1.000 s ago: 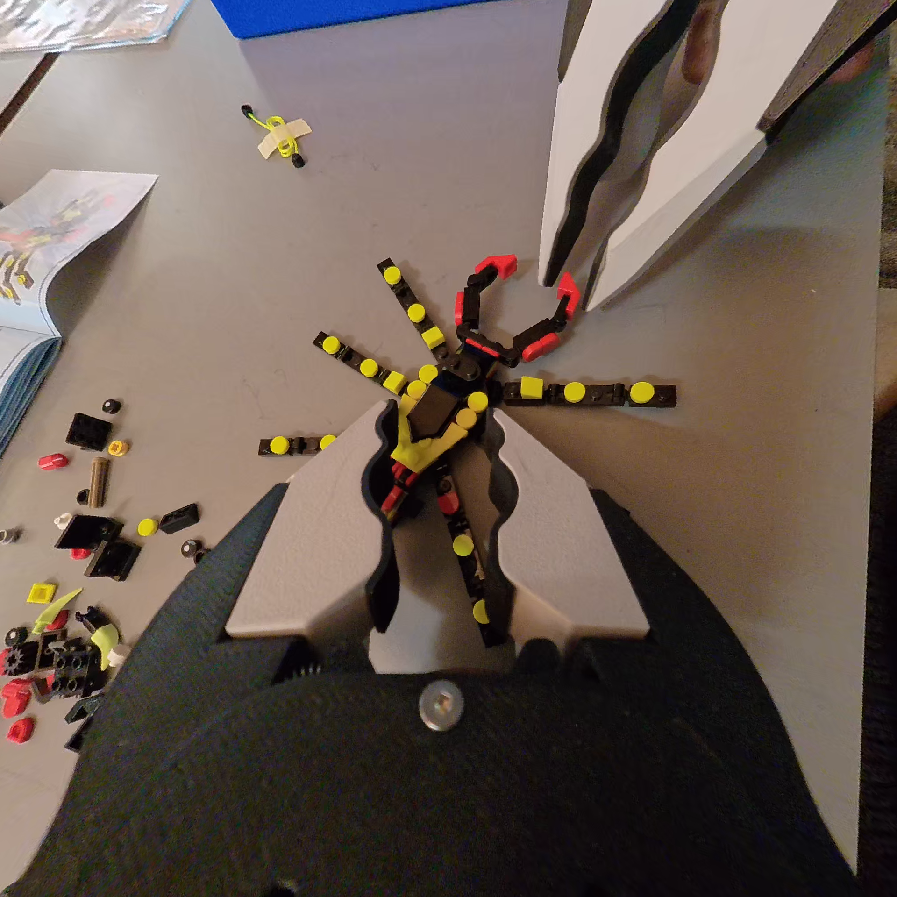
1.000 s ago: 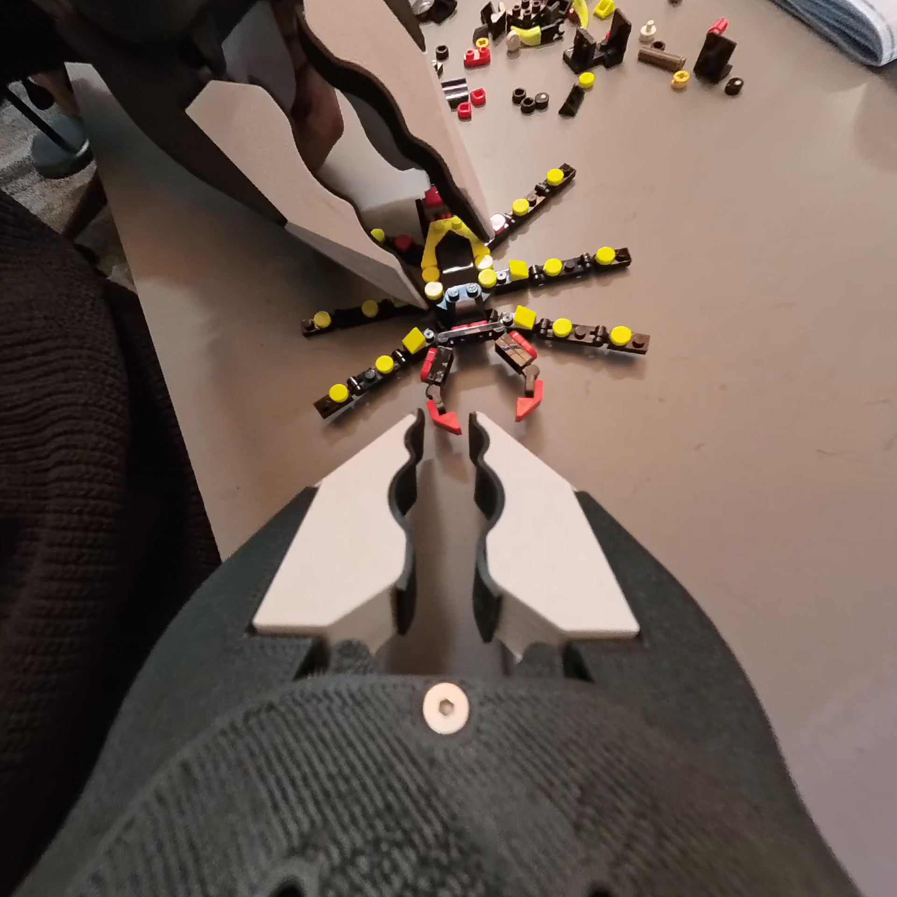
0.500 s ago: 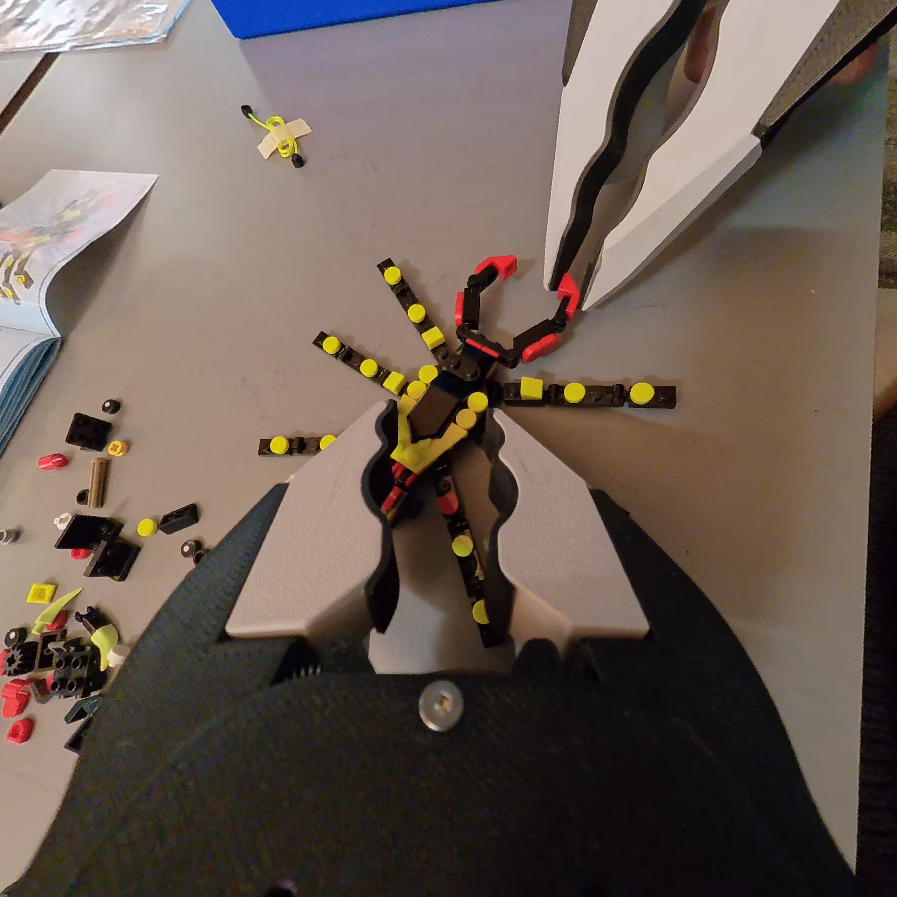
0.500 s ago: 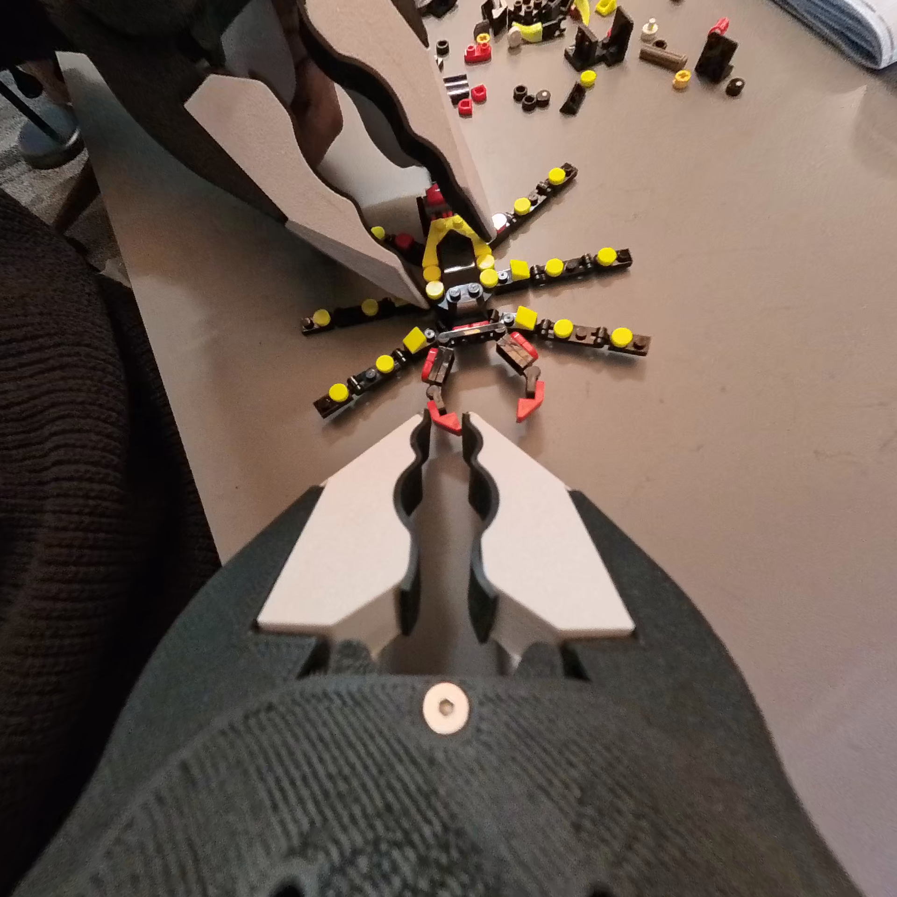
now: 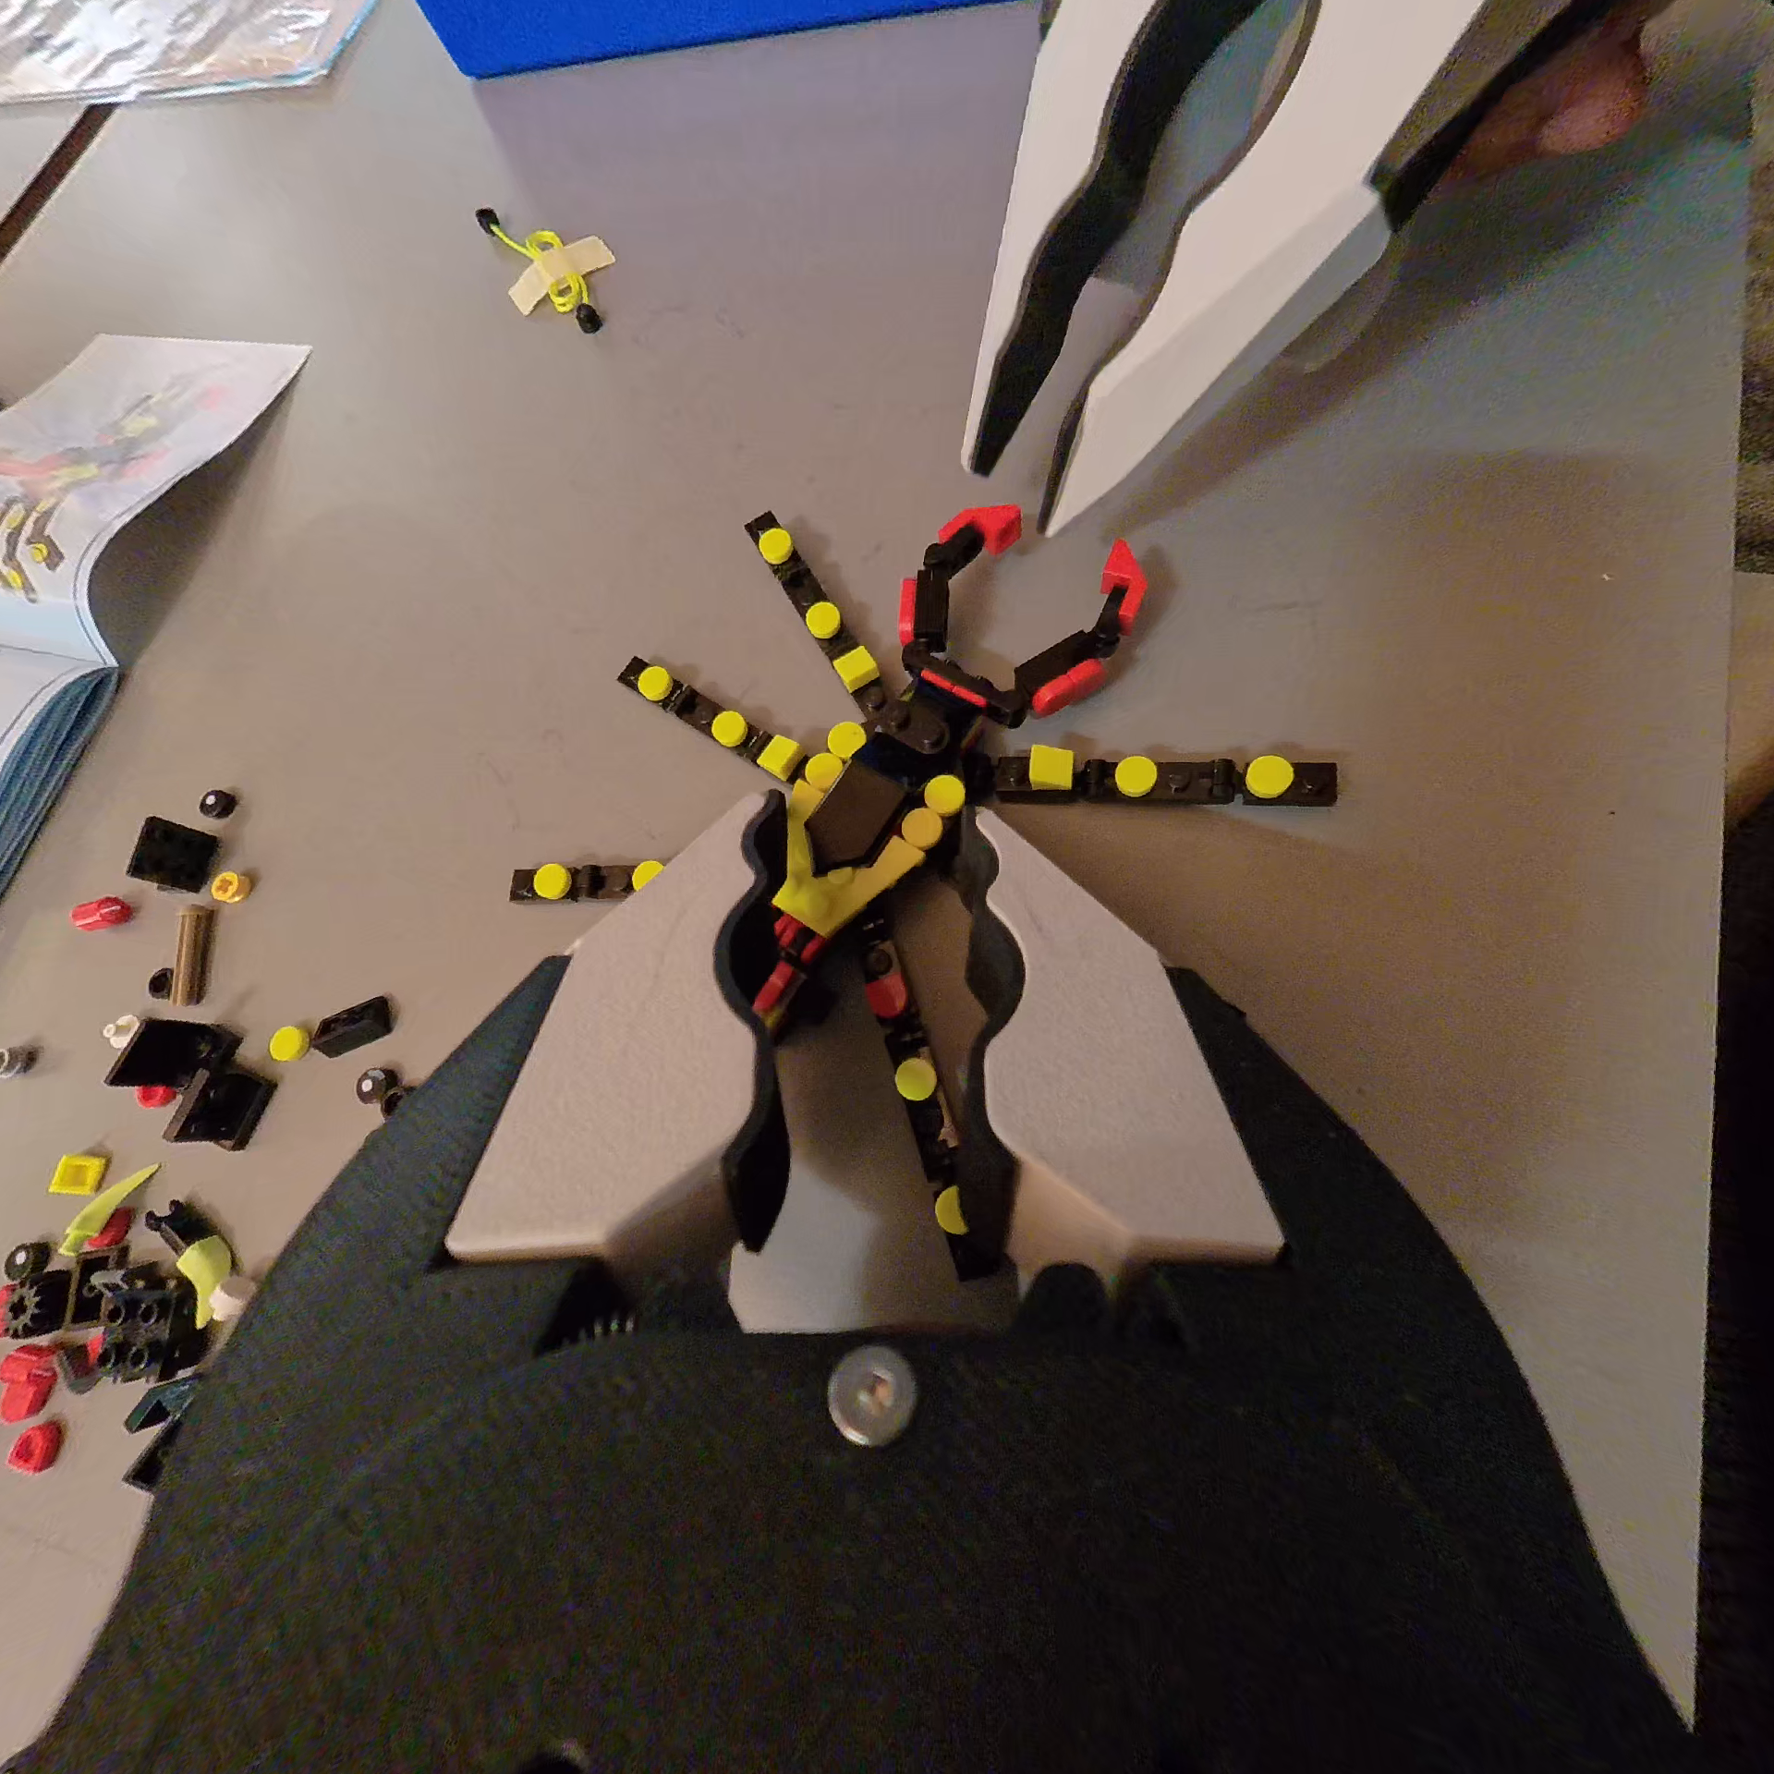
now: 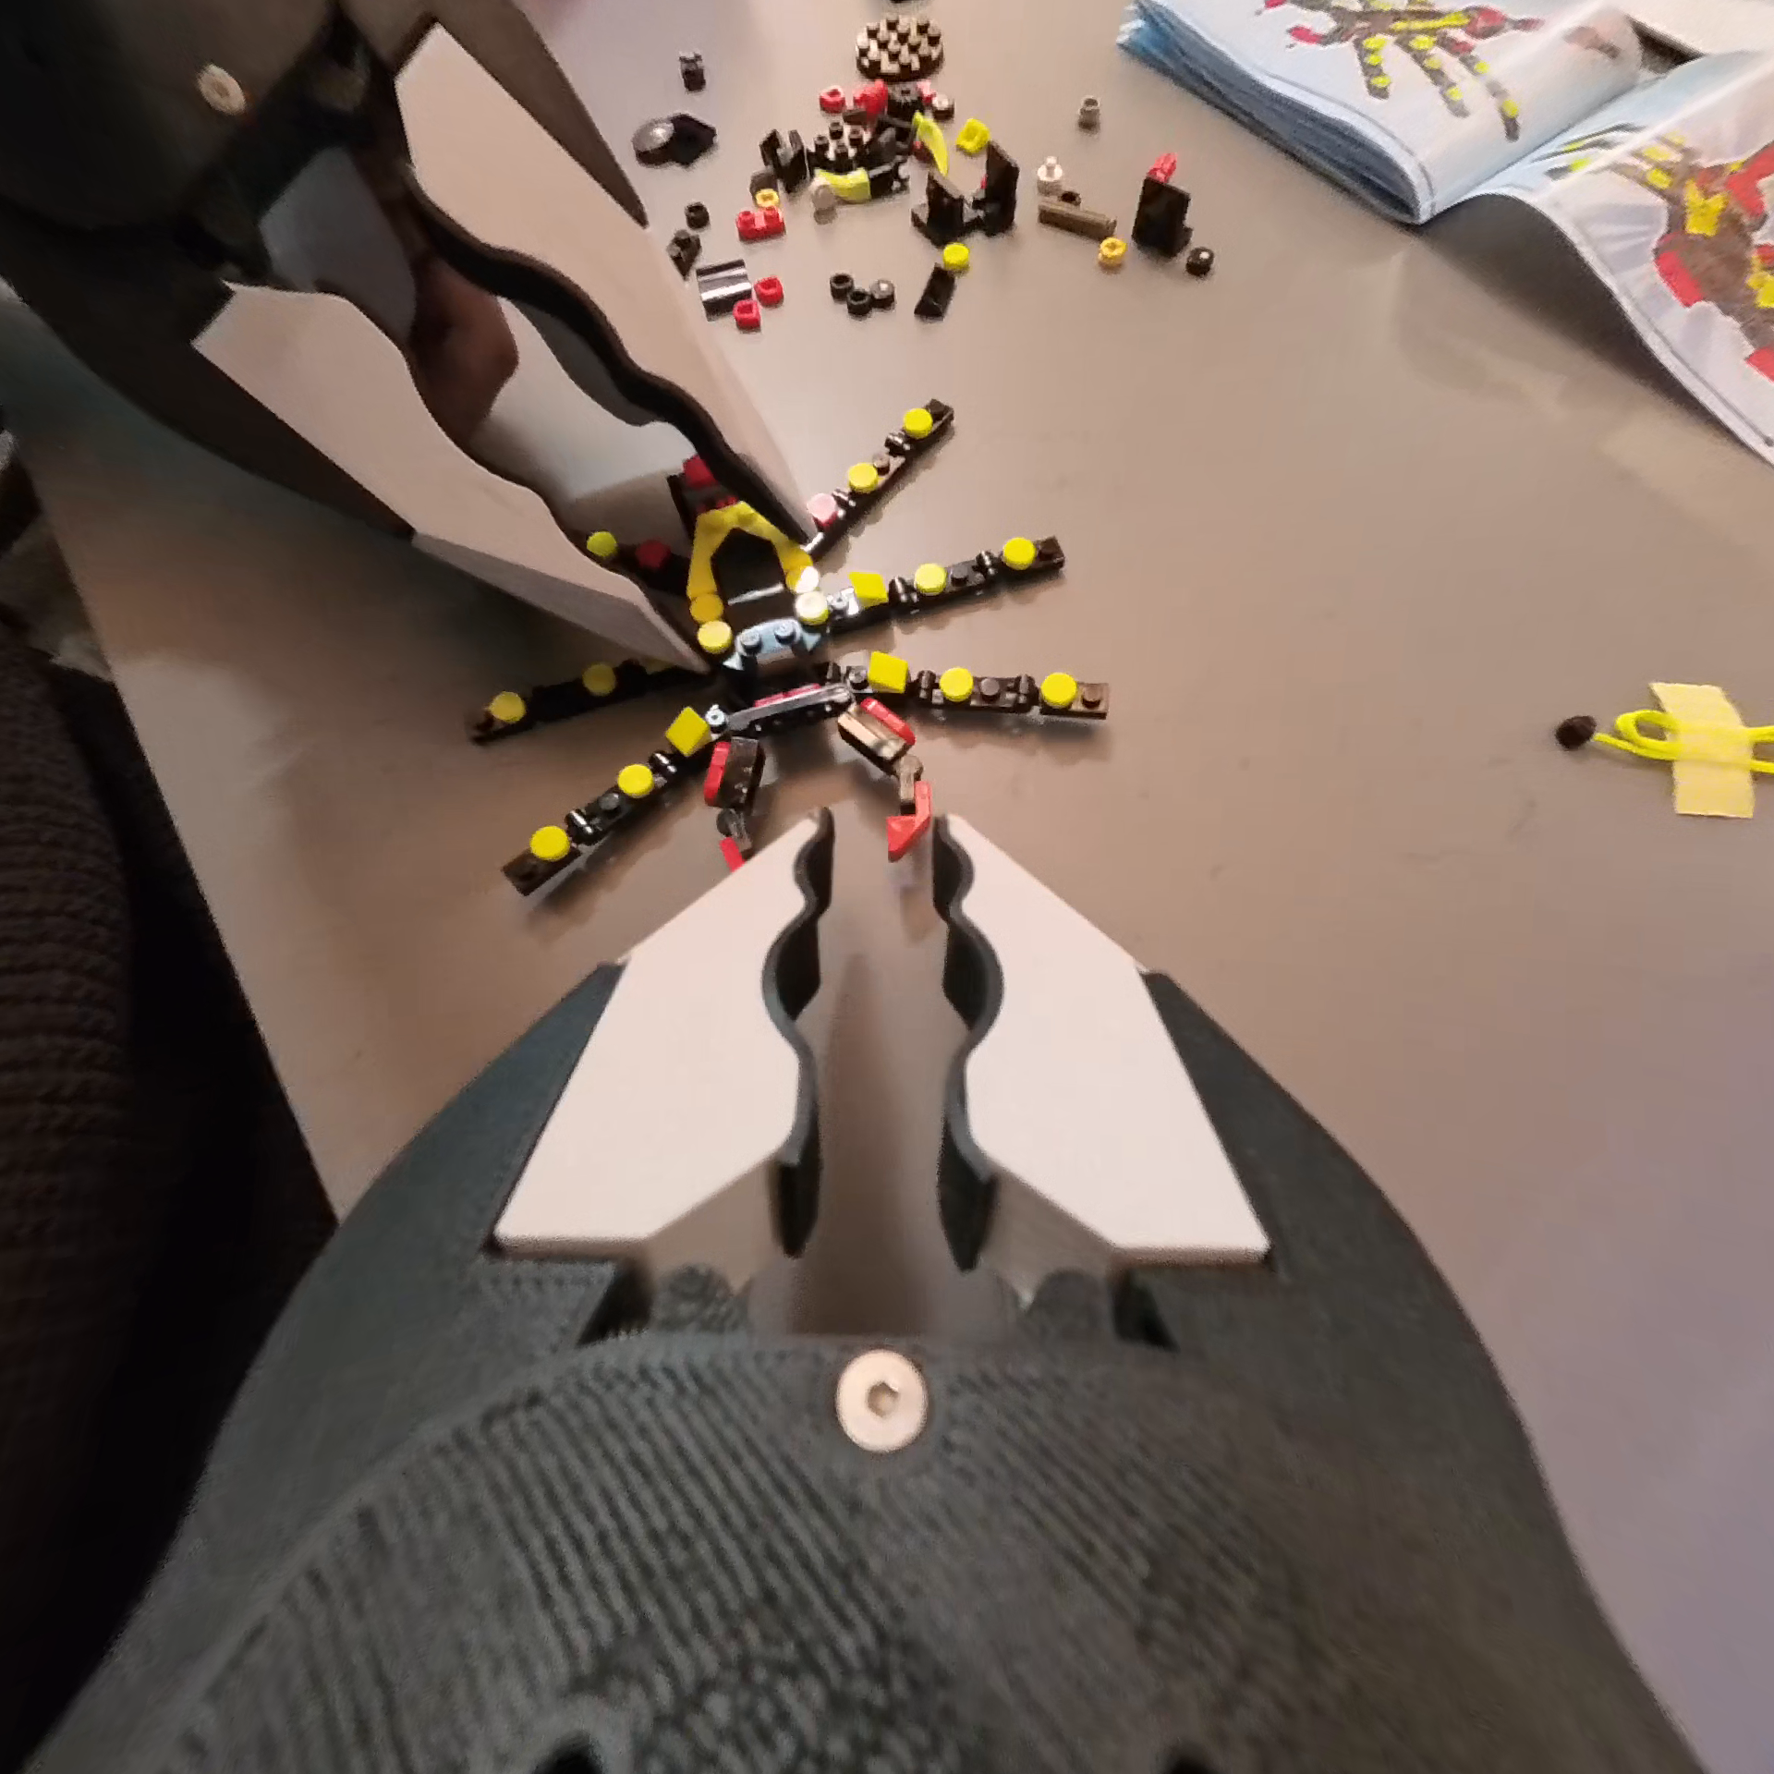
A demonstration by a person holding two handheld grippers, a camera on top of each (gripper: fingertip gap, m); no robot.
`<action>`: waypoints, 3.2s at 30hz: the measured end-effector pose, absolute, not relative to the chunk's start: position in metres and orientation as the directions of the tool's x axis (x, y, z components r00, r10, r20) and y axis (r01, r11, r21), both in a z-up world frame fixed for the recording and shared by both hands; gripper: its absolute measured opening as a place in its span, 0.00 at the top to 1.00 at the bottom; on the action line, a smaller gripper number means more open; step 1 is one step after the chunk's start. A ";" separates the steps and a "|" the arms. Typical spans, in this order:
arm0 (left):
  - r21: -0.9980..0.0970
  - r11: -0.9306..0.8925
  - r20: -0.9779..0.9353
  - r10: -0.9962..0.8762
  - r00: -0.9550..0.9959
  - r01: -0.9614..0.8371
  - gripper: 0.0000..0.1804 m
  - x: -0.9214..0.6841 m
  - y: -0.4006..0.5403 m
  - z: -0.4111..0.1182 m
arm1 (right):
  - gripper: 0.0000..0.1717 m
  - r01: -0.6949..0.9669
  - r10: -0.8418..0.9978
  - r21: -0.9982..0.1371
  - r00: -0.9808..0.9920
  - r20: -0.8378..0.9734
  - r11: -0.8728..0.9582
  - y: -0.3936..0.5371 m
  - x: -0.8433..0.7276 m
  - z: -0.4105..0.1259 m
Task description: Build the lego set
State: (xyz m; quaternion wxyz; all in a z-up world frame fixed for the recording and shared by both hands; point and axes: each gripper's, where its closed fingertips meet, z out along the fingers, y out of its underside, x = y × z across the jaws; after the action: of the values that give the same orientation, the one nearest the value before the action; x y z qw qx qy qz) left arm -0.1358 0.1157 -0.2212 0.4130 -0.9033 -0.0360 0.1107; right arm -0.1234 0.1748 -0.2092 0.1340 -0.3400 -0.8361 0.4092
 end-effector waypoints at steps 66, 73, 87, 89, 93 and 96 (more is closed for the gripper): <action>-0.818 -0.565 -0.012 0.208 0.978 0.110 0.80 -0.147 0.108 -0.200 | 0.85 0.446 0.683 -0.810 -0.726 -0.079 0.381 0.175 -0.130 -0.201; -0.813 -0.572 -0.065 0.277 0.959 0.110 0.81 -0.155 0.098 -0.193 | 0.84 0.430 0.624 -0.799 -0.776 -0.089 0.421 0.167 -0.116 -0.203; -0.809 -0.471 0.023 0.573 0.820 0.351 0.83 -0.182 0.030 -0.198 | 0.85 0.359 0.490 -0.787 -0.868 -0.084 0.501 0.147 -0.084 -0.203; -0.810 -0.472 0.004 0.591 0.806 0.349 0.84 -0.189 0.023 -0.200 | 0.85 0.365 0.502 -0.783 -0.861 -0.078 0.504 0.149 -0.086 -0.205; -0.817 -0.459 -0.017 0.625 0.780 0.350 0.85 -0.202 0.014 -0.201 | 0.85 0.338 0.516 -0.803 -0.856 -0.045 0.491 0.148 -0.091 -0.199; -0.846 -0.409 -0.020 0.666 0.745 0.343 0.85 -0.214 0.004 -0.192 | 0.86 0.322 0.543 -0.819 -0.839 -0.015 0.475 0.149 -0.098 -0.194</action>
State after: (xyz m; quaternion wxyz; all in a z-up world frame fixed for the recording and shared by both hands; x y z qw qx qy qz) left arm -0.2136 0.0042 -0.1915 0.4481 -0.8197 -0.3079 0.1805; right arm -0.0980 0.1491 -0.1942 0.1243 -0.2546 -0.8498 0.4444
